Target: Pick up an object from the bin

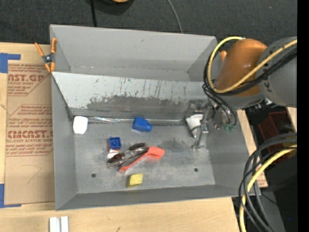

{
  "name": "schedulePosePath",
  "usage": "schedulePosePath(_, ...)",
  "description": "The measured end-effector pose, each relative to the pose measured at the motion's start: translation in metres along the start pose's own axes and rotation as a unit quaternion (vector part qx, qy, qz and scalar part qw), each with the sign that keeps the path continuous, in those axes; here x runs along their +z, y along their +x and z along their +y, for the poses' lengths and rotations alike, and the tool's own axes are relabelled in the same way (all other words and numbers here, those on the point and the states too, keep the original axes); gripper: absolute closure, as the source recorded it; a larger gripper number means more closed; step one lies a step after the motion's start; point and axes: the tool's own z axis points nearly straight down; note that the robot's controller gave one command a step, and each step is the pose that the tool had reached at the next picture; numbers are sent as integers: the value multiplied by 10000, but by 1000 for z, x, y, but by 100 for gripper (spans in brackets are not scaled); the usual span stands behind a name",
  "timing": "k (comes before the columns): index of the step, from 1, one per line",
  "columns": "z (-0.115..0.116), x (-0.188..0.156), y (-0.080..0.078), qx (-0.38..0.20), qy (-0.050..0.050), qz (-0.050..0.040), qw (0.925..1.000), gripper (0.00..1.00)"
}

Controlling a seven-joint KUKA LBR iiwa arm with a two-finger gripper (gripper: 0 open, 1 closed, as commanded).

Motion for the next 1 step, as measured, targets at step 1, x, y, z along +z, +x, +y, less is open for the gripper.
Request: schedulePosePath(1,28,16,1,-109,-7,-48,9999,0)
